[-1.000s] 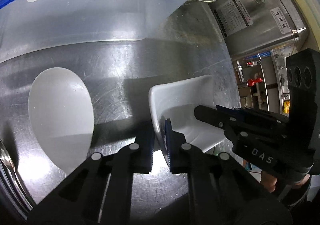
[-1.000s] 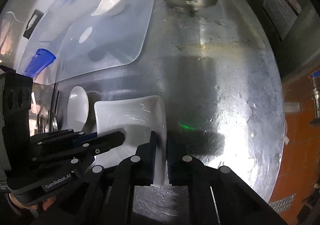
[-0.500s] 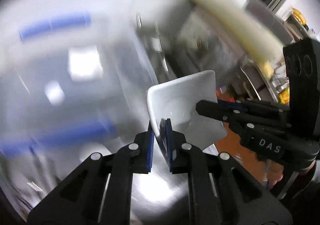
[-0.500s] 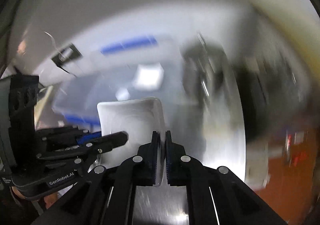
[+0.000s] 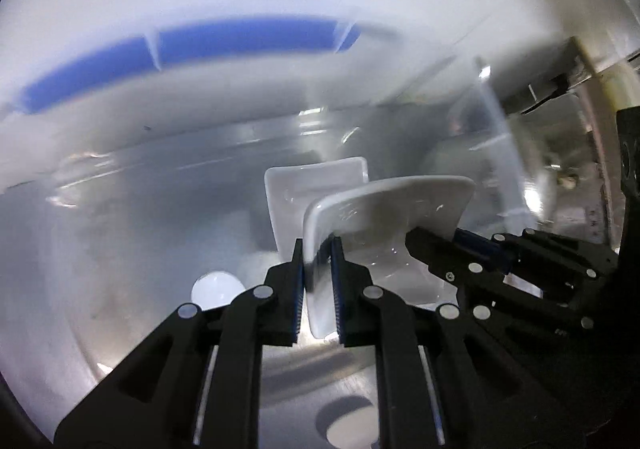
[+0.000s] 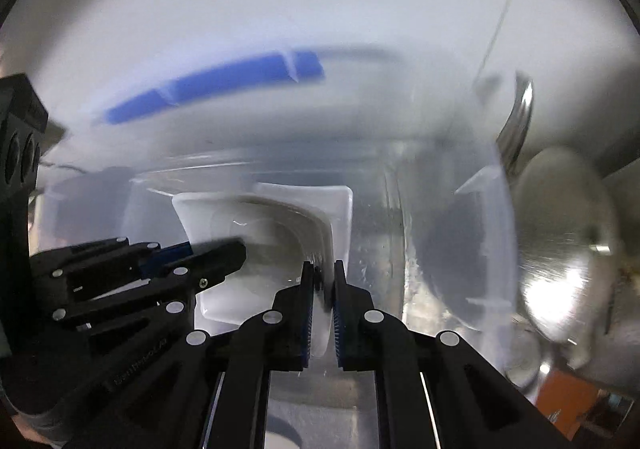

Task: Organize utensils
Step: 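Lower the second dish into the clear box and open the grippers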

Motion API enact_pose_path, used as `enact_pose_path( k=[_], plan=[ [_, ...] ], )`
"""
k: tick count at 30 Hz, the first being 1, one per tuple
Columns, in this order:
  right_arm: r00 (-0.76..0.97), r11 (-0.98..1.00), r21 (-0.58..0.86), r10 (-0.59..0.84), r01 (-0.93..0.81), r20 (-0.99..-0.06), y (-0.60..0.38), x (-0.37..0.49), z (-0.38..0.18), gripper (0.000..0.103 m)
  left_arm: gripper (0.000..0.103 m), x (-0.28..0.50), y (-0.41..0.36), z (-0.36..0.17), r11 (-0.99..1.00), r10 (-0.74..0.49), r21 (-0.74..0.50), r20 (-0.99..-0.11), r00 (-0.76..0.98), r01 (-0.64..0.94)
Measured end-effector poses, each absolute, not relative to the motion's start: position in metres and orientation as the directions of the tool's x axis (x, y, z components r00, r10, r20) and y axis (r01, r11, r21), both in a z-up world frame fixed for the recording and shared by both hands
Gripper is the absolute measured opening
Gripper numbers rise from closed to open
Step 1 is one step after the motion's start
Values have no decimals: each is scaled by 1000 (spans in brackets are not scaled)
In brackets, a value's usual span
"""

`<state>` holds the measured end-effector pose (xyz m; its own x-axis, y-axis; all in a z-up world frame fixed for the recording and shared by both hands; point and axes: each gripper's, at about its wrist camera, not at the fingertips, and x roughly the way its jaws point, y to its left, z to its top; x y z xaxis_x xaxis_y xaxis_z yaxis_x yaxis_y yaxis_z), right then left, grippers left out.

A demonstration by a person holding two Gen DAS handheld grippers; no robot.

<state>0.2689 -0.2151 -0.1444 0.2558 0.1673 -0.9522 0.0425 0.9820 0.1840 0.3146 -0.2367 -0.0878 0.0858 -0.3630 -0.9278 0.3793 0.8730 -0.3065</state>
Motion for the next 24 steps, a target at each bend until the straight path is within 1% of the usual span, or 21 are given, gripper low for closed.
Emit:
enact_pose_path(
  k=[4,12,19,24],
  plan=[
    [213,986,152,135,64,-968,-216,282,-166,11,10,327,-242,-116,874,-358,-322,-933,33,365],
    [187,990,125,111,66,-976,-210,286,-181,11,10,343,-239,-138,878,-367,-349,-930,-7,328],
    [176,992,113,101,62,-979,-200,298,-186,12,10,344,-231,-138,879,-381,-361,-925,3,312],
    [232,995,90,80,36,-970,-202,287,-168,13,10,337,-227,-108,881,-366,-319,-928,76,349]
  ],
)
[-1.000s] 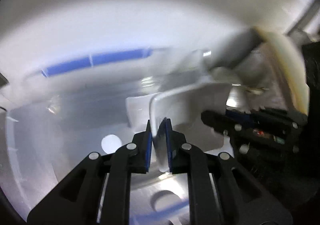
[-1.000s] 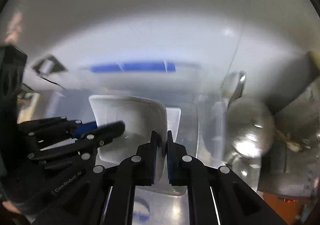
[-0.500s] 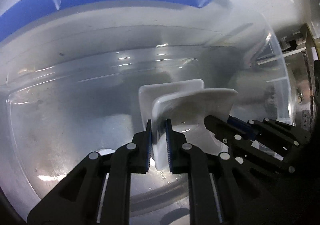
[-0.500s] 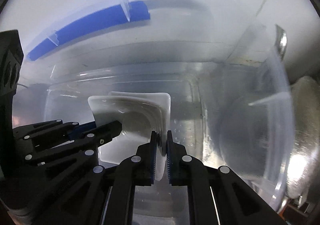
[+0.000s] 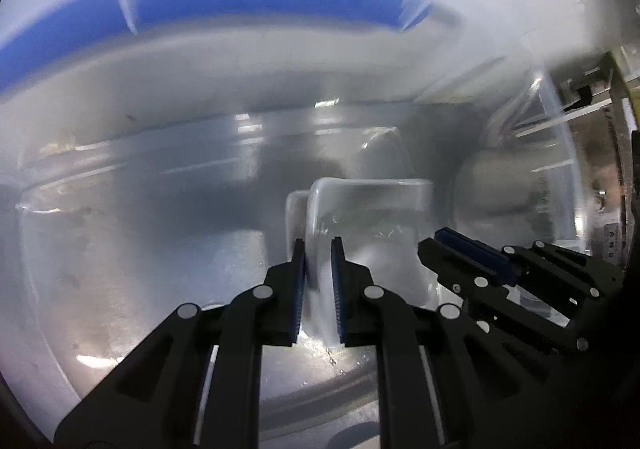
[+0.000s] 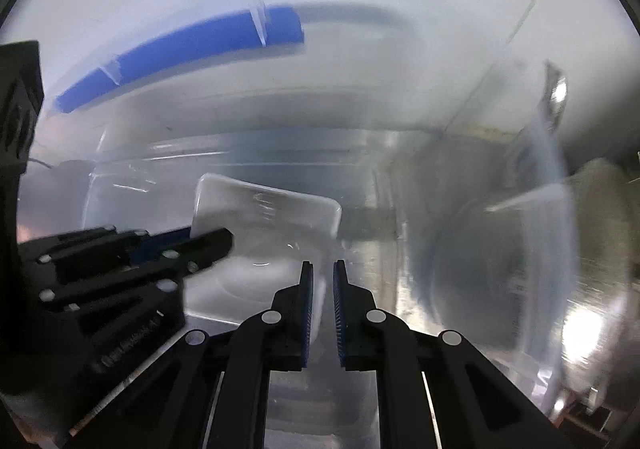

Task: Organize utensils
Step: 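Lower the second dish into the clear box and open the grippers, then close both grippers on the handle of the white rice paddle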

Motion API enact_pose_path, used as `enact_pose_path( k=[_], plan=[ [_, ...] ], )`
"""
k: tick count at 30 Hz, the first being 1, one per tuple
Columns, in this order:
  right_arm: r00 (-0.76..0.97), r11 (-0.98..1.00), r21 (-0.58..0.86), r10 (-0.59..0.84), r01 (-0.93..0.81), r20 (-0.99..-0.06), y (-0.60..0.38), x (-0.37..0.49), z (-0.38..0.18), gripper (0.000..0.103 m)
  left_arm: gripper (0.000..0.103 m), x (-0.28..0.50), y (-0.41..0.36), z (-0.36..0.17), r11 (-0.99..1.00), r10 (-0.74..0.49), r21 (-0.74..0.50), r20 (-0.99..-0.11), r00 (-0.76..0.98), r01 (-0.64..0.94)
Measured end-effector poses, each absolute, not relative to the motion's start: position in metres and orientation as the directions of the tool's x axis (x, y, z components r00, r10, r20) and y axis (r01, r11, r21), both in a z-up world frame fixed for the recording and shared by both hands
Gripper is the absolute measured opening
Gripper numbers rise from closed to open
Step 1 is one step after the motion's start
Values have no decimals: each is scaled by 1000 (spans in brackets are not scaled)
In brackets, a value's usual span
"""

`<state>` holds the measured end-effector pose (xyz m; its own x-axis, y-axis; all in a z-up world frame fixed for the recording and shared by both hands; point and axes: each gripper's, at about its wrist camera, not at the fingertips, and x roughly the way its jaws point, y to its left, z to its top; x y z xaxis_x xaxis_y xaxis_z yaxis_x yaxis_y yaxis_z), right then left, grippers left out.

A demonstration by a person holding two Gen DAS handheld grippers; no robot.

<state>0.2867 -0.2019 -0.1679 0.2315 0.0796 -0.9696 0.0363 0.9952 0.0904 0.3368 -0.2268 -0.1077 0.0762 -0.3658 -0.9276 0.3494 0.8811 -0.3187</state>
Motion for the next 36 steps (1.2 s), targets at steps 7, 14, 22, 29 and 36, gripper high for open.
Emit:
enact_pose_path(
  k=[7,14,22,29,36],
  plan=[
    [472,992,109,124,-59,-873,-206,203,-65,12,10,262,-205,3,855,-427,-259,-844,326,450],
    [501,966,124,225,-226,-836,-186,55,-45,28,61,110,-163,45,760,-582,-327,-726,365,562],
    [202,957,262,283,-127,-937,-172,-25,-169,44,64,35,-117,-54,858,-469,-378,-852,231,347],
    [131,960,266,275,-82,-952,-137,-24,-197,44,64,28,-79,-70,892,-442,-399,-867,231,213],
    [100,968,240,247,-77,-964,-124,-22,-227,24,64,26,-78,-85,861,-500,-467,-849,170,201]
  ],
)
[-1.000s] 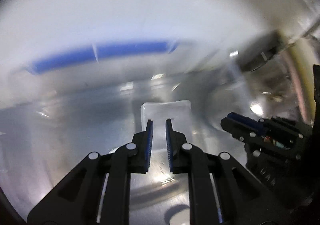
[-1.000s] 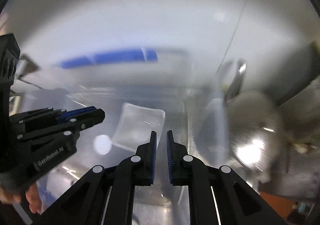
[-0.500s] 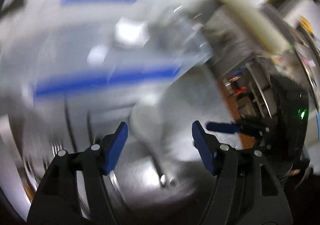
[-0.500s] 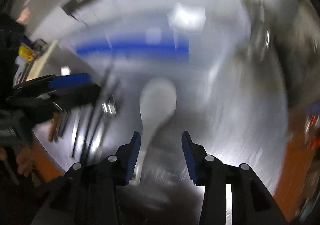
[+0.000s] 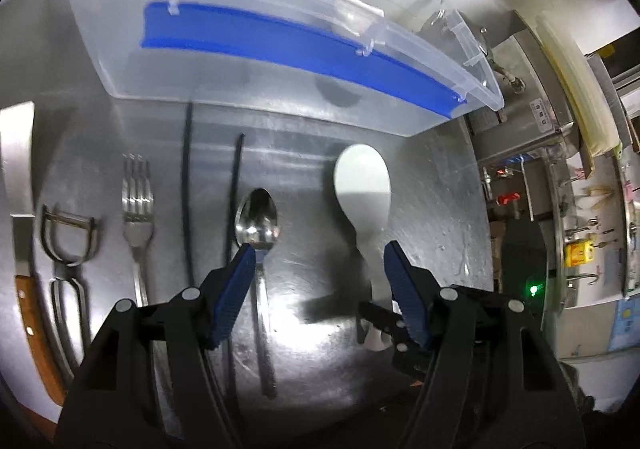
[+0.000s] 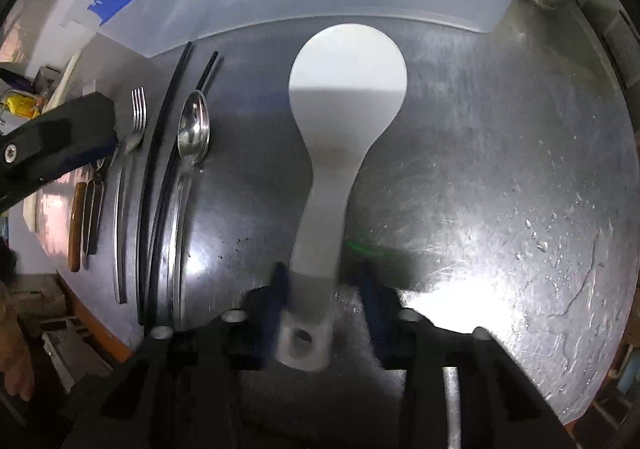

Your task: Organize utensils

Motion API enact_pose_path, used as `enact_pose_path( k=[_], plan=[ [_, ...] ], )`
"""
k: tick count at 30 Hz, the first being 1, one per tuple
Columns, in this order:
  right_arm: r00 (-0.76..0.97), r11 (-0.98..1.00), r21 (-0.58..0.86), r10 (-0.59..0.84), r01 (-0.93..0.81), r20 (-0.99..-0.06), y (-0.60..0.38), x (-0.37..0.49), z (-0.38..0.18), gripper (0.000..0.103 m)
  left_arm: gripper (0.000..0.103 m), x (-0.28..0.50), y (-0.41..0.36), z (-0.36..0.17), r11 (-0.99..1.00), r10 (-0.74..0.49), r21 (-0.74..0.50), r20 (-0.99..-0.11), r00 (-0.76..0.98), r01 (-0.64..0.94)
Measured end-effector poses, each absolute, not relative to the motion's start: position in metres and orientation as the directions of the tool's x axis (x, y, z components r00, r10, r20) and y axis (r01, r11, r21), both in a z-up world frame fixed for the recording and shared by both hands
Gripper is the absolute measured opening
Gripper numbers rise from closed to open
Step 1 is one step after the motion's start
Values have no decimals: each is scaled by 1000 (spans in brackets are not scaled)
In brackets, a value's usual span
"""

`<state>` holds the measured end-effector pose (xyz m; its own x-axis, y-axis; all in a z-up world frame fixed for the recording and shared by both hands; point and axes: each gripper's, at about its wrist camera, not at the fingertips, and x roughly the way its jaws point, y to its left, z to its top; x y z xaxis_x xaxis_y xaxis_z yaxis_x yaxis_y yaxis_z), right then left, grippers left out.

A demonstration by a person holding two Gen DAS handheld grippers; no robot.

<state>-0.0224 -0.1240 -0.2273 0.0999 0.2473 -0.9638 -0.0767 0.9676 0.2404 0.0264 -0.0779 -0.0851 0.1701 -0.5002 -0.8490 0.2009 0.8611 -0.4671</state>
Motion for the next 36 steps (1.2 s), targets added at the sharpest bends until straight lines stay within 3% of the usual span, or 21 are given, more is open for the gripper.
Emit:
enact_pose_path(
  k=[5,11,16,21,29,36],
  plan=[
    [110,959,283,284,-21,-953,-137,-25,-224,24,64,31,-99,-99,834,-541,-518,-836,97,190],
    [107,891,445,436,90,-894,-176,-35,-209,23,64,33,-138,-125,755,-640,-641,-766,-59,139],
    [117,874,476,464,100,-878,-187,-47,-194,22,63,30,-165,-154,687,-710,-726,-677,-195,21],
    [115,865,494,484,85,-868,-191,-56,-187,16,63,23,-183,-170,674,-717,-739,-648,-257,-17],
    [90,858,508,502,78,-860,-189,-62,-193,10,22,21,-205,-183,679,-712,-731,-637,-295,-61],
    [102,856,512,504,76,-858,-196,-61,-192,10,20,17,-201,-187,651,-745,-753,-610,-271,-96]
  ],
)
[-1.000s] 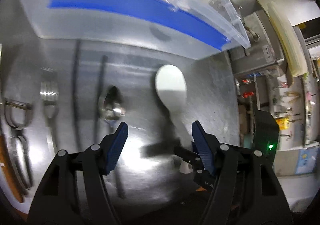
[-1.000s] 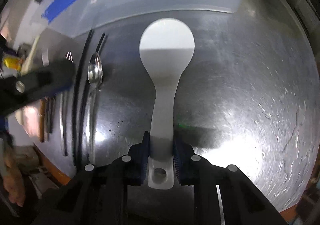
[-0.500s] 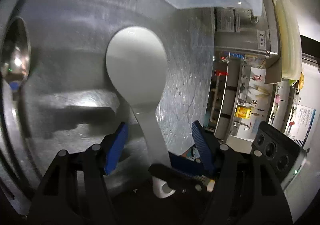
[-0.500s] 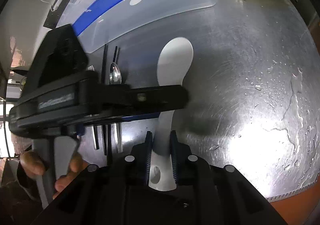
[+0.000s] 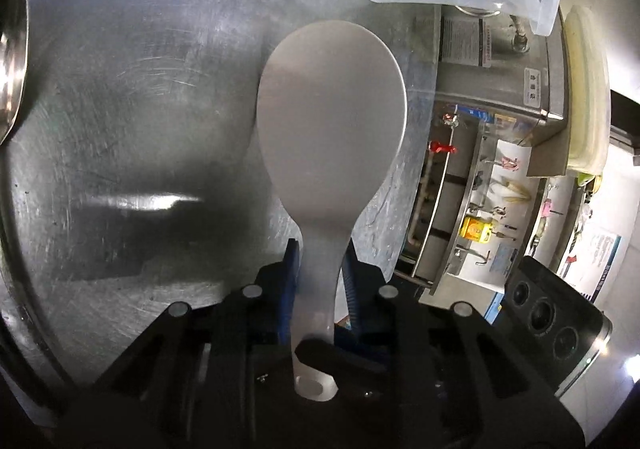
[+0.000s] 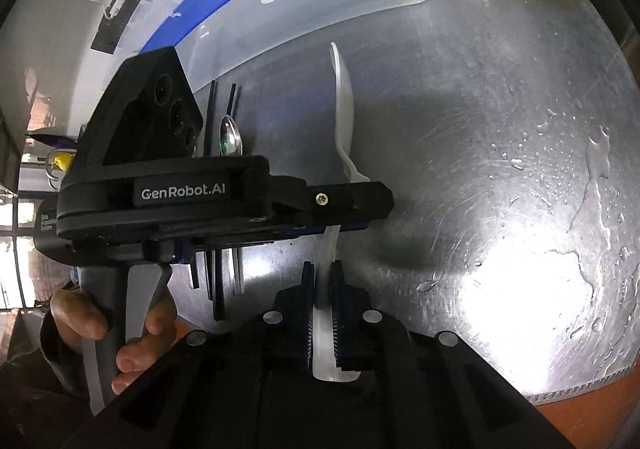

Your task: Organize utensils

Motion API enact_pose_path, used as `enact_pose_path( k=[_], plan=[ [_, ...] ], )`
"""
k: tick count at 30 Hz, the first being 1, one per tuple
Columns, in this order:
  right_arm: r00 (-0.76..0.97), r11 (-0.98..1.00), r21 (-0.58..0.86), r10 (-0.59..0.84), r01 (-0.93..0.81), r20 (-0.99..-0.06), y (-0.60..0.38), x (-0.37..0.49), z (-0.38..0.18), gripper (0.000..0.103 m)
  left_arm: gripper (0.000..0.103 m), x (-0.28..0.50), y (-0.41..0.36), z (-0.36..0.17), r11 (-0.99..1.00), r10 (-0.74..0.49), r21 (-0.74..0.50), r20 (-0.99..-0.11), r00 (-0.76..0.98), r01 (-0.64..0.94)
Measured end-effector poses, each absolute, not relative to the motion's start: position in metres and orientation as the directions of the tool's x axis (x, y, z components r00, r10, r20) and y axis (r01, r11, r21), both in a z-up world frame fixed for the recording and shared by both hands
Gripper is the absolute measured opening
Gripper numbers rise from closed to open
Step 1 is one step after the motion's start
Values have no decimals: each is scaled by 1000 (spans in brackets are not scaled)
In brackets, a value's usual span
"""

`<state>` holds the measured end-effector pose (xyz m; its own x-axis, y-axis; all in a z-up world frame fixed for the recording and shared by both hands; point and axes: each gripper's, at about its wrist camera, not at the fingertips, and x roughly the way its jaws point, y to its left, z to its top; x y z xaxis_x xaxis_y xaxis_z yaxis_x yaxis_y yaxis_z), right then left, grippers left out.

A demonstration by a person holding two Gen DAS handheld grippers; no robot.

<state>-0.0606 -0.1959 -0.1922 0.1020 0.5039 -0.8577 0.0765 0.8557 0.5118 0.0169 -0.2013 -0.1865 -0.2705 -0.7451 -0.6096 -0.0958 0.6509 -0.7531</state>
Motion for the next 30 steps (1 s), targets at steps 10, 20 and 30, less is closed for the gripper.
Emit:
enact_pose_path(
  k=[10,20,30],
  plan=[
    [201,878,478,473,-24,-858,-198,-69,-140,9,17,13,-199,-133,582,-791,-813,-571,-221,16],
    [434,909,353,415,-220,-800,-200,-59,-31,9,17,40,-199,-14,436,-879,-859,-471,-78,267],
    [381,897,351,434,-269,-816,-151,152,-32,9,17,217,-171,11,616,-777,-739,-626,59,271]
  ],
)
